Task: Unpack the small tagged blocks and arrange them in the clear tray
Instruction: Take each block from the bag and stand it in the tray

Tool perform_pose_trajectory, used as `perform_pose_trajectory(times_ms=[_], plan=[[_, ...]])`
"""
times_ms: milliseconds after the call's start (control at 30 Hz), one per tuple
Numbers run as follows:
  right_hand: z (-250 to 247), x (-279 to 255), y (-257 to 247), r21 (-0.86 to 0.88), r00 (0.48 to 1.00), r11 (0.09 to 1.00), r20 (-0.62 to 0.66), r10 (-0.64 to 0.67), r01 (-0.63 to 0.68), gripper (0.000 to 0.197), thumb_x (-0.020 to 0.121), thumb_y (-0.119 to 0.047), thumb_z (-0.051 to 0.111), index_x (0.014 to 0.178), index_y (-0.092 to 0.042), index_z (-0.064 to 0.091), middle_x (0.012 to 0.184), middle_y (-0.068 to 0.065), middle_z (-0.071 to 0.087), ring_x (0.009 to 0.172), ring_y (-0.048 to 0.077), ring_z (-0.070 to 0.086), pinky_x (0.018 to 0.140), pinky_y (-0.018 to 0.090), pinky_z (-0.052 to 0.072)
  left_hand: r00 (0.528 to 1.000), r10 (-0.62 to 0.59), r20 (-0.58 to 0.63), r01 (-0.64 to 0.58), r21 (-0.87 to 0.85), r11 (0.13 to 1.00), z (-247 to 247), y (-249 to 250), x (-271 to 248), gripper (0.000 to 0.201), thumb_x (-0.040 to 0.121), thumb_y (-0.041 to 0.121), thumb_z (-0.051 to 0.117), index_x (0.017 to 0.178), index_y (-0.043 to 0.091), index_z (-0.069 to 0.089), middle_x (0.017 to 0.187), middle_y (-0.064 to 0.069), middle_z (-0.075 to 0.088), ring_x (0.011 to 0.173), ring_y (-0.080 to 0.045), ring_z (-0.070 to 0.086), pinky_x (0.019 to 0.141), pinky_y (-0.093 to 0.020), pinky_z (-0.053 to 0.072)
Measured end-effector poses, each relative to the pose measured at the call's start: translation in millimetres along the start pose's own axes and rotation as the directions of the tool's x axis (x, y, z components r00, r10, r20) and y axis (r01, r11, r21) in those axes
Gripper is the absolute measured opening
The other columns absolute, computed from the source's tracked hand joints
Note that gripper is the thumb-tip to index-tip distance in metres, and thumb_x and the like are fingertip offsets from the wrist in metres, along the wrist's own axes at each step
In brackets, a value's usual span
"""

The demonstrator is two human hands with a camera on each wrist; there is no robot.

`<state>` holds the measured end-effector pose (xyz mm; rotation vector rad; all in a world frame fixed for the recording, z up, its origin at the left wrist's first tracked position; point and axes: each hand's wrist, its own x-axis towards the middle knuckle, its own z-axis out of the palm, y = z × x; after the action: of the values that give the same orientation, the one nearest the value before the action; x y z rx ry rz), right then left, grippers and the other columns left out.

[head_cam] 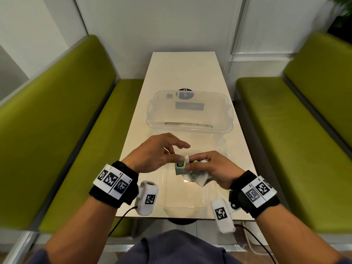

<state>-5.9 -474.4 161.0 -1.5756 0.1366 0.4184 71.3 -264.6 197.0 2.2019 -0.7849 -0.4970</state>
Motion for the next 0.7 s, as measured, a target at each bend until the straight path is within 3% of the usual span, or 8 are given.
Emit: perform_pose_trajectory(times_ms=[100, 200, 267, 400, 533, 700], plan=[[-2.4, 1.2, -0.1, -0.004, 1.0, 1.0, 0.003, 0.006, -0.006, 0.014, 0.087, -0.013, 0.076, 0.099, -0.015, 0.082, 0.09, 0.01, 0.074, 0.071, 0.014, 0.065, 0.058, 0.027, 0.052, 0.997, -0.034, 0.065, 0.032, 0.027, 0.999, -1.5, -2.7, -0.3, 0.025, 0.093, 0.038, 0.072, 0.119, 0.037, 0.074, 0.11, 0.018, 0.073, 0.097, -0.002, 0.067, 0.094, -0.031, 0.056], [-3.2, 2.6, 1.5, 0.011, 1.0, 1.0, 0.011, 0.013, -0.013, 0.015, 0.086, -0.016, 0.077, 0.1, -0.014, 0.081, 0.093, 0.011, 0.076, 0.075, 0.016, 0.067, 0.06, 0.028, 0.052, 0.995, -0.064, 0.073, 0.065, -0.013, 0.998, 0.0, -4.4, -0.3, 0.017, 0.095, 0.035, 0.071, 0.111, 0.03, 0.076, 0.095, 0.009, 0.078, 0.088, -0.017, 0.071, 0.088, -0.043, 0.058], [-1.5, 4.9, 2.8, 0.026, 1.0, 0.999, 0.007, 0.019, -0.019, 0.02, 0.083, -0.021, 0.08, 0.101, -0.011, 0.08, 0.095, 0.014, 0.075, 0.075, 0.016, 0.067, 0.059, 0.028, 0.052, 0.997, -0.068, 0.044, 0.069, -0.036, 0.997, 2.0, -4.4, 0.0, 0.014, 0.095, 0.033, 0.073, 0.106, 0.025, 0.076, 0.088, 0.003, 0.078, 0.082, -0.021, 0.071, 0.084, -0.044, 0.059], [2.3, 10.2, 6.2, -0.017, 0.999, 1.0, -0.045, 0.017, -0.017, 0.026, 0.08, -0.02, 0.083, 0.1, -0.004, 0.078, 0.085, 0.01, 0.072, 0.068, 0.015, 0.064, 0.055, 0.027, 0.05, 0.996, -0.071, 0.049, 0.074, -0.057, 0.996, 3.0, -7.6, 2.4, 0.013, 0.095, 0.031, 0.073, 0.104, 0.023, 0.077, 0.088, 0.001, 0.078, 0.08, -0.021, 0.071, 0.082, -0.039, 0.061], [3.1, 13.2, 7.5, -0.03, 0.998, 0.999, -0.059, 0.033, -0.035, 0.011, 0.079, -0.018, 0.084, 0.089, -0.012, 0.081, 0.08, 0.007, 0.074, 0.065, 0.015, 0.065, 0.053, 0.026, 0.05, 0.994, -0.057, 0.094, 0.058, -0.005, 0.998, -5.8, -13.6, 5.1, 0.019, 0.101, 0.029, 0.064, 0.116, 0.028, 0.076, 0.095, 0.005, 0.078, 0.081, -0.012, 0.07, 0.077, -0.022, 0.058], [3.4, 15.7, 7.6, -0.048, 0.998, 0.998, -0.055, 0.035, -0.037, 0.006, 0.078, -0.017, 0.085, 0.082, -0.018, 0.082, 0.077, 0.007, 0.074, 0.064, 0.016, 0.066, 0.054, 0.026, 0.05, 0.979, -0.033, 0.201, 0.035, -0.006, 0.999, -15.2, -16.9, 6.4, 0.025, 0.1, 0.031, 0.066, 0.123, 0.03, 0.074, 0.097, 0.007, 0.078, 0.084, -0.007, 0.069, 0.079, -0.018, 0.057]])
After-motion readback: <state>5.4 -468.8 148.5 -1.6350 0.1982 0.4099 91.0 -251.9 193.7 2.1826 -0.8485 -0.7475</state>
